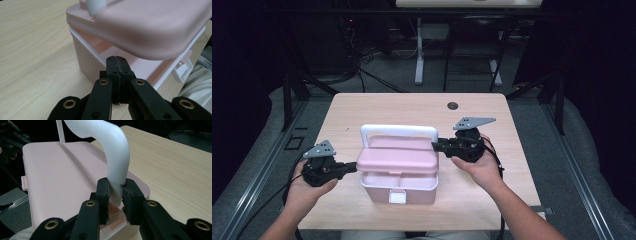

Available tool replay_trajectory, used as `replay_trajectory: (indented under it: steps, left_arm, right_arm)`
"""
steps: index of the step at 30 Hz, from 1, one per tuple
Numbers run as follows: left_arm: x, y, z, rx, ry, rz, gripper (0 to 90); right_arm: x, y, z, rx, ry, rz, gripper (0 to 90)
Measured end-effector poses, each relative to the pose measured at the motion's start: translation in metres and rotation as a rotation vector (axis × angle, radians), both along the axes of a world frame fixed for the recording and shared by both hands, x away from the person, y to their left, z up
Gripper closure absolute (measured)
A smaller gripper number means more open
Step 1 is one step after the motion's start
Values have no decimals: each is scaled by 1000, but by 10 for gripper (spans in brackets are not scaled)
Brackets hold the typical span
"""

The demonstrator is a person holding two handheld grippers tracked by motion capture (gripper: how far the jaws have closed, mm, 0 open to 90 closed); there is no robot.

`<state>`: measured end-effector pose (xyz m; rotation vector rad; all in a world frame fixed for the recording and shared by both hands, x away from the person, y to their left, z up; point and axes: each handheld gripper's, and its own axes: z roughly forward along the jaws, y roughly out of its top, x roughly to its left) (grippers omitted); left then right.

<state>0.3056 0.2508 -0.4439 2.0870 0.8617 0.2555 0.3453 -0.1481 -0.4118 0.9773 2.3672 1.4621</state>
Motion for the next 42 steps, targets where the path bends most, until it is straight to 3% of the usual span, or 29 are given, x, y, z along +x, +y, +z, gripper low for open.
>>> replay_trajectory:
  steps: [19,27,32,38,42]
  left_arm:
    - [-1,-28,-1,7,18,-87,900]
    - [0,-31,2,14,20,-94,900]
    - [2,-31,6,25,17,-94,900]
    - [7,-32,14,39,9,-93,900]
    - [11,-33,20,51,1,-90,900]
  right_arm:
    - [1,0,0,9,1,-1,756]
    - [1,-2,-2,12,3,-2,750]
    - [-4,-6,1,9,-22,-27,716]
    - [-16,-17,5,-1,-42,-38,803]
    - [-25,-16,2,-35,-54,-27,880]
